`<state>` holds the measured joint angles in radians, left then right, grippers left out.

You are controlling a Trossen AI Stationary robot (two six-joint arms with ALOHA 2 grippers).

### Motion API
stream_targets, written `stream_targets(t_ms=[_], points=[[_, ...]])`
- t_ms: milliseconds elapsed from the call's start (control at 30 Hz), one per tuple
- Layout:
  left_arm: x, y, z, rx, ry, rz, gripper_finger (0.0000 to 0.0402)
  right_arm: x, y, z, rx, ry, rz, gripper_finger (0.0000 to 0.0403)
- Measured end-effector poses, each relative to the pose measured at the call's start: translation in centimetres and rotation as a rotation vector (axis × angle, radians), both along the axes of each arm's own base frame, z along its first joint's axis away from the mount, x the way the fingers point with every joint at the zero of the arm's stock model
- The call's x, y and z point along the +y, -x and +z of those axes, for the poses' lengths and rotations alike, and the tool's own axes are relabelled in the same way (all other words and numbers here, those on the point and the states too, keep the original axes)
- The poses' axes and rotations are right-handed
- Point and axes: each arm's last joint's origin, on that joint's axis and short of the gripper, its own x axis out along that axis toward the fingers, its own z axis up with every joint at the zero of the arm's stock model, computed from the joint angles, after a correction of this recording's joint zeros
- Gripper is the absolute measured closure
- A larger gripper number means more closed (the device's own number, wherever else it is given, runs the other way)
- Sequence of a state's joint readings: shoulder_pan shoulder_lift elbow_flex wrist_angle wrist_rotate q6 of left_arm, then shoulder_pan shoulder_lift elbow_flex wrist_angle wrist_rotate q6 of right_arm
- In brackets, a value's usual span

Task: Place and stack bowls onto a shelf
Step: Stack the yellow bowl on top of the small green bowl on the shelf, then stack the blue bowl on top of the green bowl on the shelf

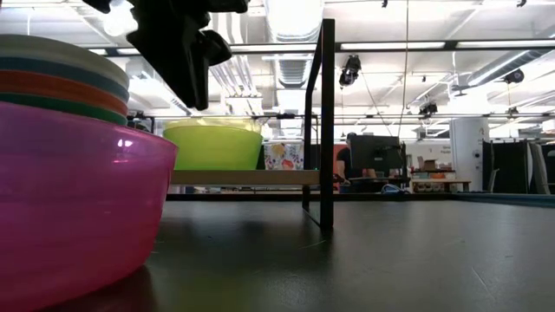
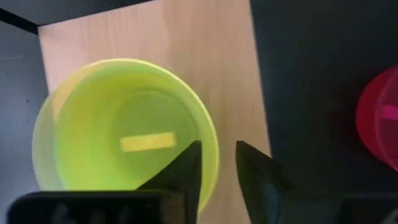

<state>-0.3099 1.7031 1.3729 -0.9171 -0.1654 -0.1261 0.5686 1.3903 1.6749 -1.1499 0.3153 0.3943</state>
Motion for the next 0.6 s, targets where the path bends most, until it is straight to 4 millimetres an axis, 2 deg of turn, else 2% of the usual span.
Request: stream_targets(t_ms=[133, 300, 433, 600], points=[[-0.1, 0.0, 0.7, 0.004, 0.003, -0.001, 0.028, 0.0, 0.0, 0.0, 0.003, 0.006, 0.005, 0.0218], [-0.8, -0.4, 3.1, -0.05, 0.055, 0.028, 0.0249, 0.1, -0.1, 0.0, -0.009, 0.001, 0.008, 0.0218], [-3.1, -0.5, 4.9, -0.152, 0.138, 0.035, 0.0245, 0.3, -0.4, -0.3, 0.002, 0.008, 0.008, 0.0218], [-6.1, 0.6, 5.9, -0.165, 0.229, 0.095, 0.0245, 0.5, -0.8, -0.6, 0.011, 0.013, 0.008, 0.0218]])
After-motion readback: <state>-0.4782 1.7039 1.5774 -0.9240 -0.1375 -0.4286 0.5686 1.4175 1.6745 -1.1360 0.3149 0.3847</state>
